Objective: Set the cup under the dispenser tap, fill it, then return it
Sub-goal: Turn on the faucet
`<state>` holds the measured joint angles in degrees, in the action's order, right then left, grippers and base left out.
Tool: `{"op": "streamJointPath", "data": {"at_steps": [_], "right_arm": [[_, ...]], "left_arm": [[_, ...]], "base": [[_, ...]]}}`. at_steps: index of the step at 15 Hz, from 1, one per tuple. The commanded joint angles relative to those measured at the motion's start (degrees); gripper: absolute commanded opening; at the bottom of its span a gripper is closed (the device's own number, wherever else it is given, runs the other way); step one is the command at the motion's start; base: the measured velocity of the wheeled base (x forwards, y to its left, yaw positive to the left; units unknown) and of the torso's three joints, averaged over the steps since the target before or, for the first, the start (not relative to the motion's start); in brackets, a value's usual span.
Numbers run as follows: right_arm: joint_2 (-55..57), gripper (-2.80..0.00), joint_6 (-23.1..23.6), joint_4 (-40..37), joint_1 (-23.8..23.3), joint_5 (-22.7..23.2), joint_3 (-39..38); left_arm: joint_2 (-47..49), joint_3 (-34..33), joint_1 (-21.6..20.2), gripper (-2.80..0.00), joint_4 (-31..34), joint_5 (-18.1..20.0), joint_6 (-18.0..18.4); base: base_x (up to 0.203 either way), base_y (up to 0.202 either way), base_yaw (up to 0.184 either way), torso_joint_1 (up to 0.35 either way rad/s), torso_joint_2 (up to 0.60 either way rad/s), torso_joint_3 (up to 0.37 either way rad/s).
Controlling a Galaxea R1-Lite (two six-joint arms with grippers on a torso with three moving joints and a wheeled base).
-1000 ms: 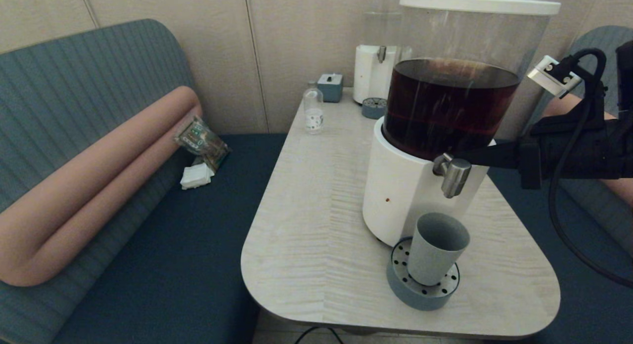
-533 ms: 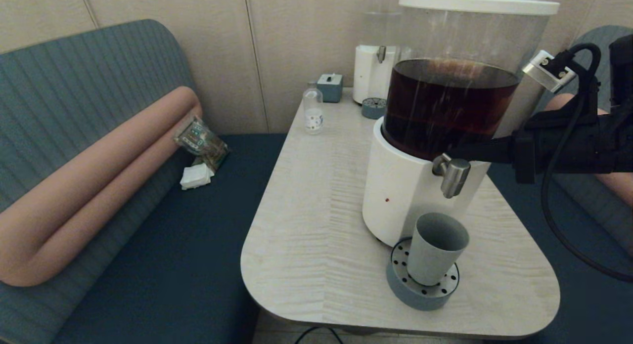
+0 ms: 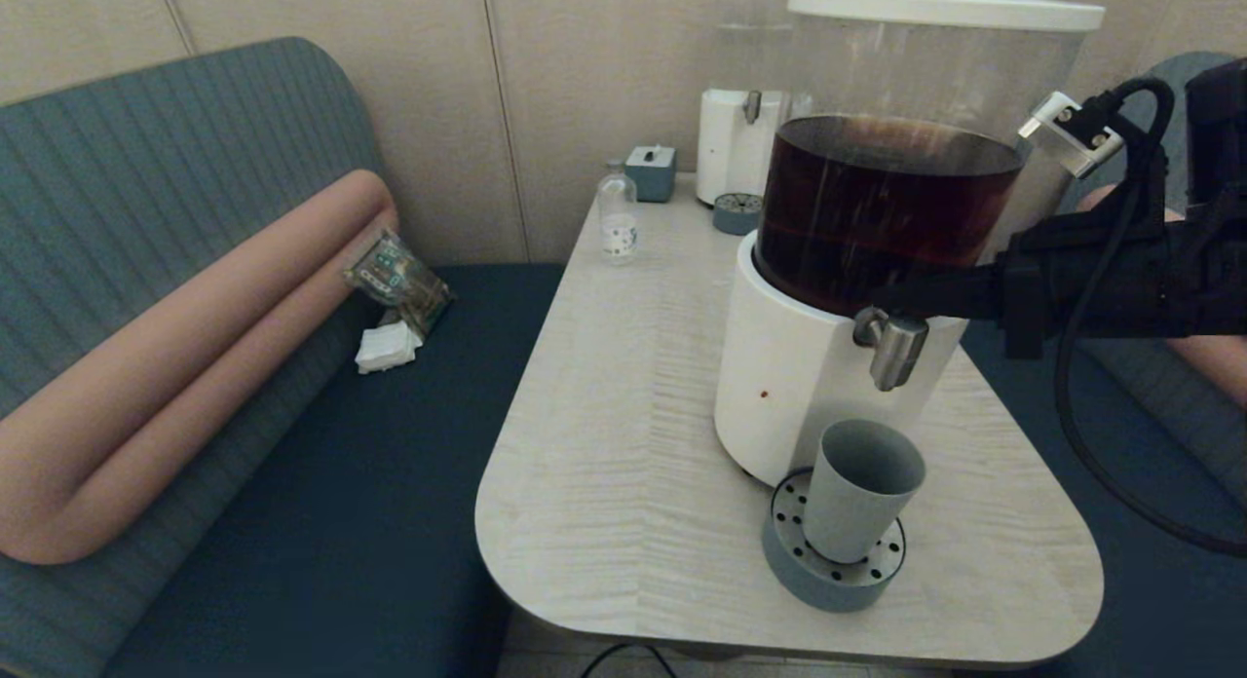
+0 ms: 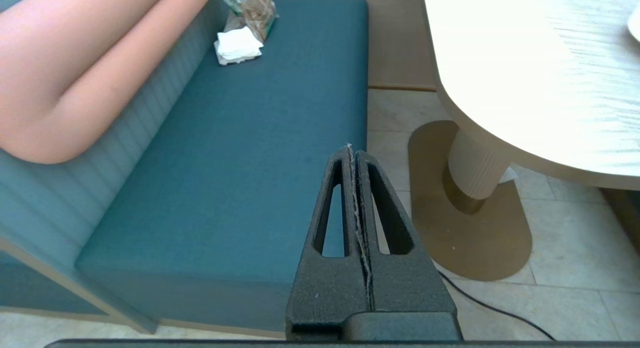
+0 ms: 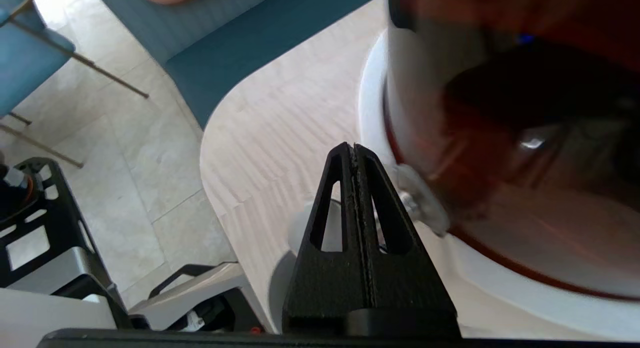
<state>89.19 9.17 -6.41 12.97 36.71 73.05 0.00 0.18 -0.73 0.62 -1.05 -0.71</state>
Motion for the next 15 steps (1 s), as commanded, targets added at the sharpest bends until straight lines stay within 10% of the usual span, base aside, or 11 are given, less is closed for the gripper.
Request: {"op": "streamJointPath", "data": {"at_steps": [1,15], "right_arm": [[0.14,-2.8,0.06,-0.09,-0.05,0.12,-0.01],[-3.76,-2.8,-0.47,-0.09,-0.58,-0.13,-1.33]], "left_arm": [[0.09,0.0,-0.06,-2.8,-0.01,-0.01,-0.01],[0.09,0.04,-0.06,-2.8,-0.01,-0.01,-0.05]], "base": [[0.0,0.0,0.0,0.0,0.0,0.0],[0.0,0.0,0.0,0.0,0.0,0.0]]}}
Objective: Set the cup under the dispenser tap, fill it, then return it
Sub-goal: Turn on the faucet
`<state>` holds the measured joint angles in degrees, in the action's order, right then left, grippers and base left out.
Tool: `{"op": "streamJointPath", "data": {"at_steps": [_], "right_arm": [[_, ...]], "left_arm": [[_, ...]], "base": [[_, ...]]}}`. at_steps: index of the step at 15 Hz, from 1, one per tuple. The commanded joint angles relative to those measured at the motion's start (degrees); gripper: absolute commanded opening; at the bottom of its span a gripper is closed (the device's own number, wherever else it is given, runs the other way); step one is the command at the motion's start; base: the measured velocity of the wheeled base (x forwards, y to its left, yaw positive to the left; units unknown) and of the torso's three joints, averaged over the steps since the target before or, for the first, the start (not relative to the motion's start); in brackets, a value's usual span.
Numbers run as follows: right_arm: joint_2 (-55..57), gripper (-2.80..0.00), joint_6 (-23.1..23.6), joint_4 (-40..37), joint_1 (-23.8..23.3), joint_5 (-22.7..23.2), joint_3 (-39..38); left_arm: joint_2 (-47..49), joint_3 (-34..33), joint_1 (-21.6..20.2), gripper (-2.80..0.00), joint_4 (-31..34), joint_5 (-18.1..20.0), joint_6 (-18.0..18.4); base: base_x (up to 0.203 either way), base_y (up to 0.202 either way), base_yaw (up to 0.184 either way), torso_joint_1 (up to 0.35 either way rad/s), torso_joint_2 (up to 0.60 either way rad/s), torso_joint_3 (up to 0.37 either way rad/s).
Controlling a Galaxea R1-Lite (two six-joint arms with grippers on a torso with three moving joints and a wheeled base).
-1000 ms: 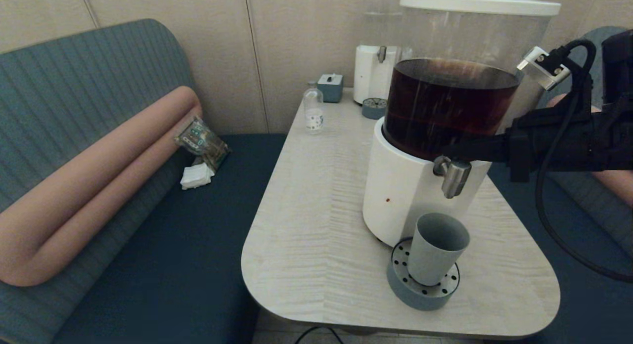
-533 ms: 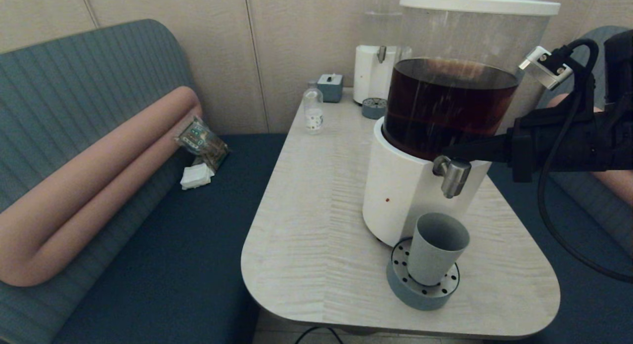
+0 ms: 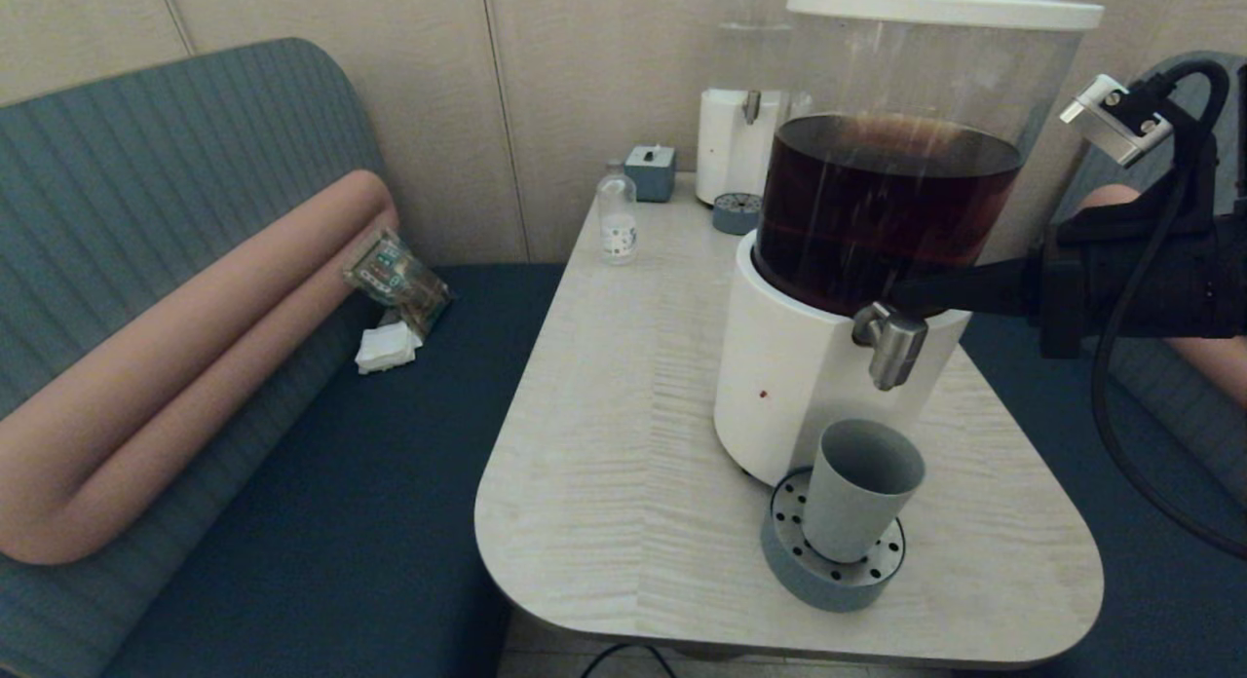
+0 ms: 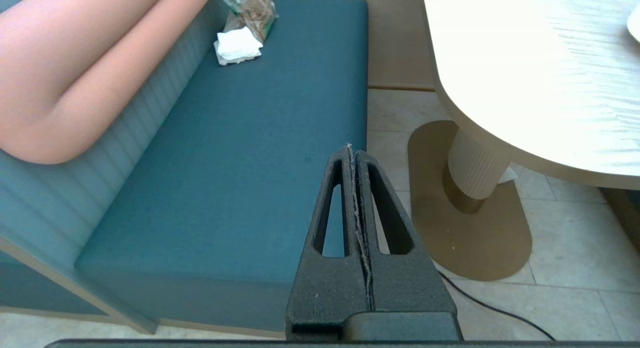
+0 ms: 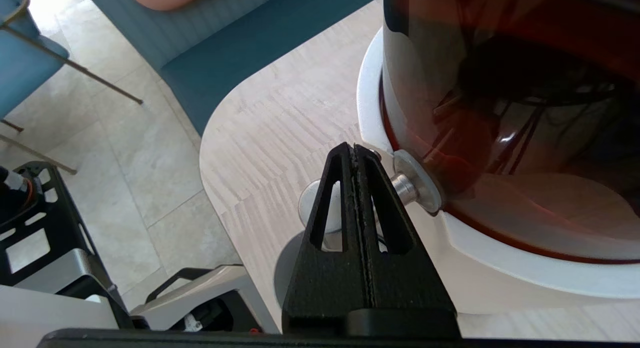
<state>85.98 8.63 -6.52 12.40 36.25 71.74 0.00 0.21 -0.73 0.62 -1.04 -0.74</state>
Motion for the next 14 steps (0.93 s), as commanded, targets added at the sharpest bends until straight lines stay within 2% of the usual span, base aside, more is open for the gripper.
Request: {"op": "streamJointPath", "data": {"at_steps": [1,8,10,14], "right_arm": [[-0.46,-2.8,-0.02,-0.06,-0.01,-0.18,0.08],[0.42,-2.8,-0.81,-1.56,0.87,-6.11,1.38],[0.7,-2.8,-4.44,-2.58,2.26,-8.11,2.96],[1.29,-2.8,-5.83,-5.1,3.57,-10.23,4.97]], "left_arm": [[0.09,-0.03,-0.06,-2.8,-0.01,-0.02,-0.03],[0.09,-0.03,-0.06,-2.8,-0.01,-0.02,0.04],[0.09,-0.03,-0.06,-2.8,-0.01,-0.02,-0.01],[0.09,-0.03,-0.06,-2.8,-0.01,-0.02,0.04]], "base": [[0.0,0.0,0.0,0.0,0.0,0.0],[0.0,0.0,0.0,0.0,0.0,0.0],[0.0,0.0,0.0,0.0,0.0,0.0],[0.0,0.0,0.0,0.0,0.0,0.0]]}}
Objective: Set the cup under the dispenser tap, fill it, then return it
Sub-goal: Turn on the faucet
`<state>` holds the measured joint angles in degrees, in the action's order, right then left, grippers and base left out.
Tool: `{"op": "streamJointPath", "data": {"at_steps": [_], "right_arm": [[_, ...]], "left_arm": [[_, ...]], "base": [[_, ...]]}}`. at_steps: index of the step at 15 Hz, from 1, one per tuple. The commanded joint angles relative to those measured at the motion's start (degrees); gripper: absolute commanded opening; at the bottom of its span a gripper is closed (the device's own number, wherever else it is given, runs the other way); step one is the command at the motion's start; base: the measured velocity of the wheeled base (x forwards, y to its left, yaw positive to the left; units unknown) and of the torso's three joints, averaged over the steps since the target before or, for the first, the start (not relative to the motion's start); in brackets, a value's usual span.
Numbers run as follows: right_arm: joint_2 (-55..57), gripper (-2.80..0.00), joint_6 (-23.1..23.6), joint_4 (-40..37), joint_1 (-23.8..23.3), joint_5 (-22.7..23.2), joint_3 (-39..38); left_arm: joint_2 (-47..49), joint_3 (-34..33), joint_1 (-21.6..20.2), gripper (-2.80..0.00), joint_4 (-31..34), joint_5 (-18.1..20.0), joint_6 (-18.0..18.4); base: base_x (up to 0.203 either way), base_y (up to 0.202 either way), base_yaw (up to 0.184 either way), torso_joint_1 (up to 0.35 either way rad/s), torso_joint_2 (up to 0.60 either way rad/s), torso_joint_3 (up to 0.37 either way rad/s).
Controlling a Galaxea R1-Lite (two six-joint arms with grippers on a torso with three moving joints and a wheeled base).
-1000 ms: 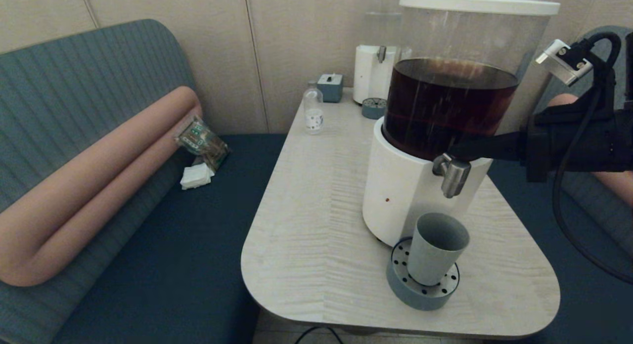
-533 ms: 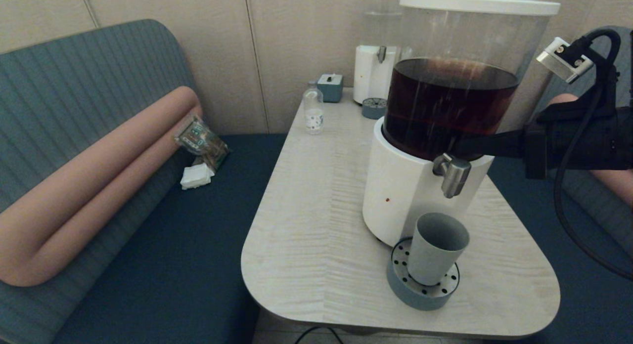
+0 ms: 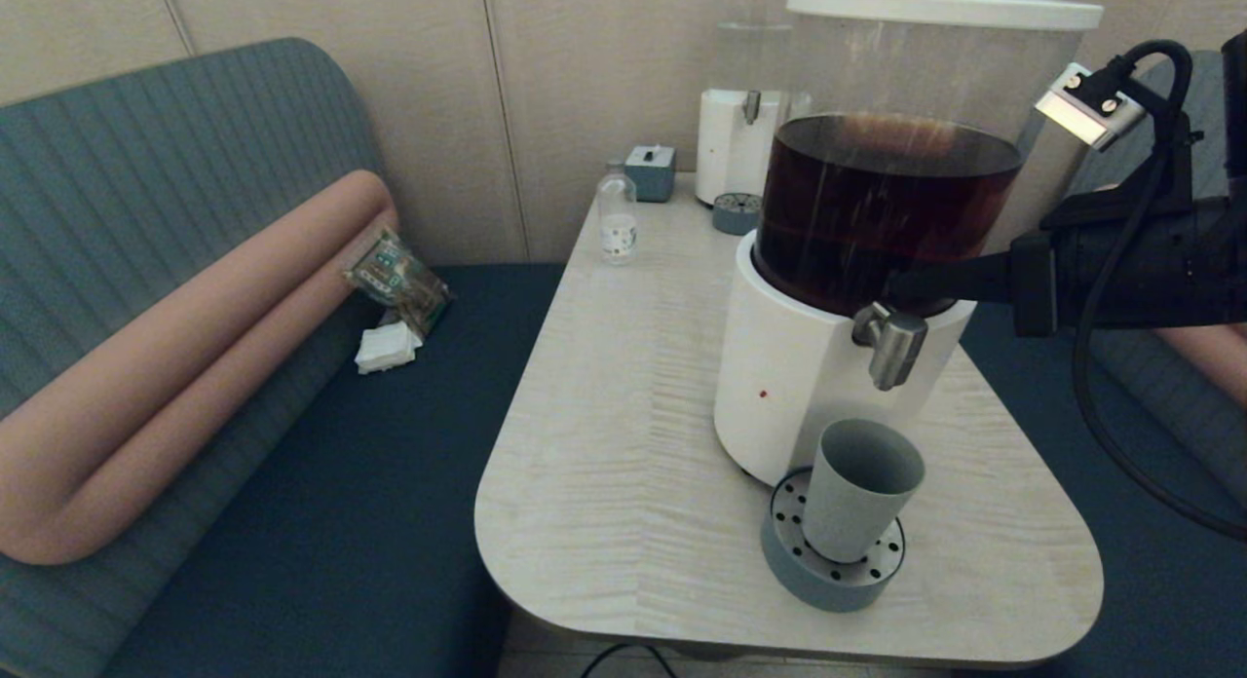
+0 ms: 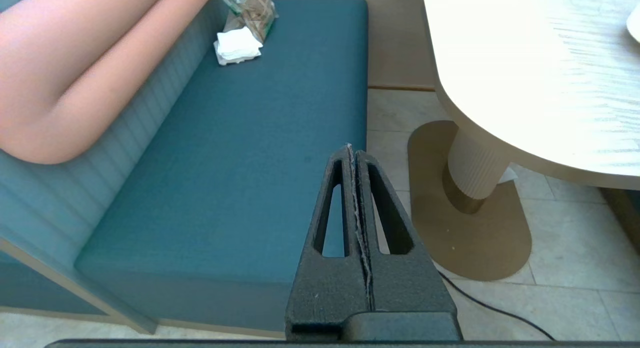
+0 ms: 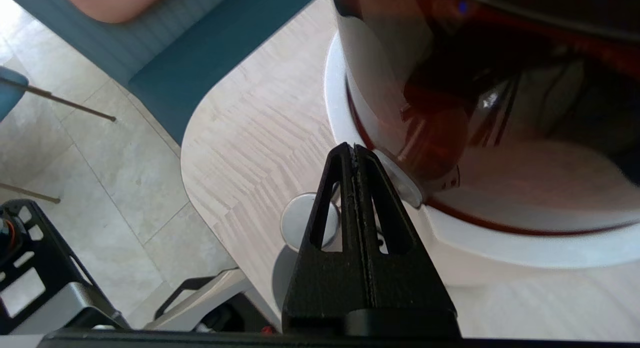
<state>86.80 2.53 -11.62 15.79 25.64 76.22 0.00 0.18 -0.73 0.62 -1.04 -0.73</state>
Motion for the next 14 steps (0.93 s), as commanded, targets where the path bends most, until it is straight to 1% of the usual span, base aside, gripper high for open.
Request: {"op": "streamJointPath", "data": {"at_steps": [1,4,8,14], "right_arm": [[0.64,-2.8,-0.75,-1.11,0.72,-0.83,1.2],[-0.14,-2.8,-3.51,-1.56,2.44,-6.12,1.61],[1.26,-2.8,-3.67,-1.48,2.49,-9.96,2.16],[1.97,-2.8,-3.48,-1.31,2.58,-10.63,1.83]], "left_arm": [[0.09,-0.01,-0.06,-2.8,-0.01,-0.02,-0.06],[0.09,-0.01,-0.06,-2.8,-0.01,-0.02,0.03],[0.09,-0.01,-0.06,-2.8,-0.01,-0.02,-0.06],[0.09,-0.01,-0.06,-2.8,-0.01,-0.02,-0.04]], "base": [[0.0,0.0,0.0,0.0,0.0,0.0],[0.0,0.0,0.0,0.0,0.0,0.0],[0.0,0.0,0.0,0.0,0.0,0.0],[0.0,0.0,0.0,0.0,0.0,0.0]]}}
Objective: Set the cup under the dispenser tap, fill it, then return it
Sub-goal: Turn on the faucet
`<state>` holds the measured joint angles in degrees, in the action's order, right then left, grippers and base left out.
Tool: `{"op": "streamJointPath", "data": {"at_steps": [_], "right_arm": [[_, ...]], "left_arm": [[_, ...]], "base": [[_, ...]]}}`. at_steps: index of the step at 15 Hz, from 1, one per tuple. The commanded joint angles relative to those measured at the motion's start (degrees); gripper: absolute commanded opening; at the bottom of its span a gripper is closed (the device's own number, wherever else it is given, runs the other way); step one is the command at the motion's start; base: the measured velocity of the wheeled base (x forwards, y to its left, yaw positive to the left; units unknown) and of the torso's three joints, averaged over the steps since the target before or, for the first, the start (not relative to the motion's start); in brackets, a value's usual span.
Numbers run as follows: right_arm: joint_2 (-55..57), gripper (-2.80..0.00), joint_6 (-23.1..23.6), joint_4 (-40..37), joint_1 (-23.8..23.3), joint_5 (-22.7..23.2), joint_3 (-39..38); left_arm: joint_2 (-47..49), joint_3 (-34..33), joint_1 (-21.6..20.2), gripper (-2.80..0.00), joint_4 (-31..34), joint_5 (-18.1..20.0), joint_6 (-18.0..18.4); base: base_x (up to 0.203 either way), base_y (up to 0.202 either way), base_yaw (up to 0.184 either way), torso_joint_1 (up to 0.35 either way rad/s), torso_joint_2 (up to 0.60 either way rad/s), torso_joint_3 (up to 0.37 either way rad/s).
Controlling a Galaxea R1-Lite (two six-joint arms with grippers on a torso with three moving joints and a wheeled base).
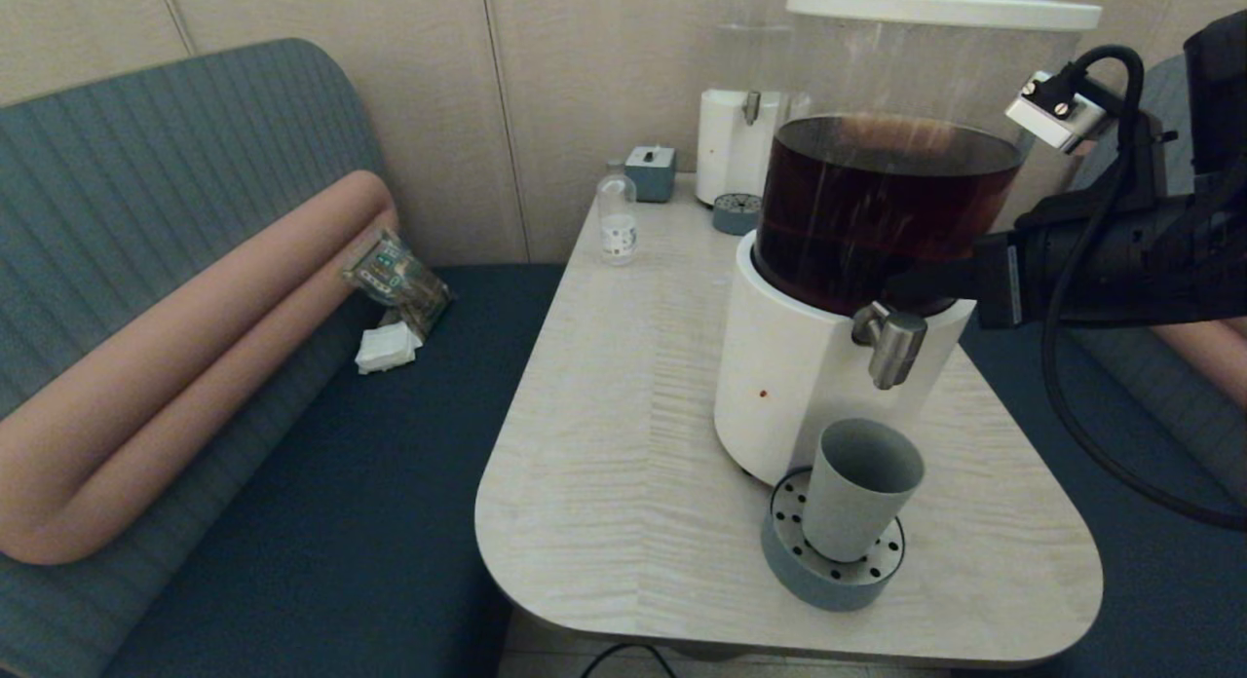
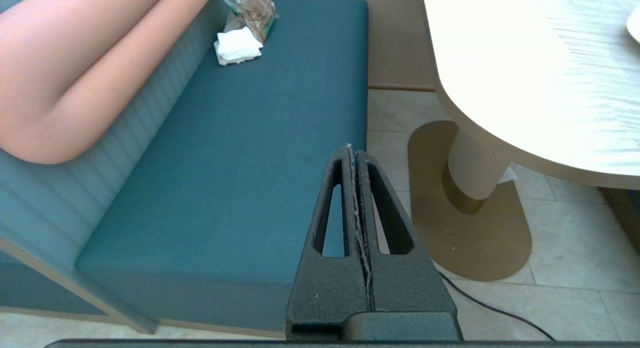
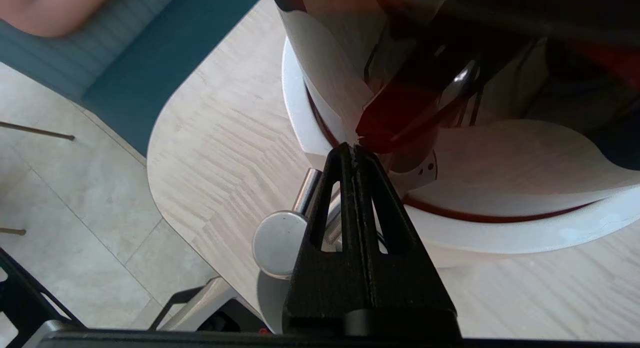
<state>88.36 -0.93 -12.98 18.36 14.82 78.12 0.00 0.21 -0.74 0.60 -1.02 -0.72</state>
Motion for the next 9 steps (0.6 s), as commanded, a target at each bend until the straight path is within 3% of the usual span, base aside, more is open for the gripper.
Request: {"op": "streamJointPath", "data": {"at_steps": [1,4,9], "right_arm": [[1.01,-2.8,0.04,0.01,0.11,-1.55,-0.02],[1.11,-2.8,0.22,0.14,1.15,-4.99,-0.6],[0.76,-2.8,0.38,0.5,1.15,-5.07,-1.11]], "left_arm": [[0.09,-0.03,-0.05,-2.8,0.02,-0.03,0.01],[0.09,-0.03,-0.05,-2.8,0.02,-0.03,-0.08],[0.09,0.04,-0.05,-2.8,0.02,-0.03,-0.07]], "base": [[0.0,0.0,0.0,0.0,0.0,0.0],[0.0,0.0,0.0,0.0,0.0,0.0],[0.0,0.0,0.0,0.0,0.0,0.0]]}}
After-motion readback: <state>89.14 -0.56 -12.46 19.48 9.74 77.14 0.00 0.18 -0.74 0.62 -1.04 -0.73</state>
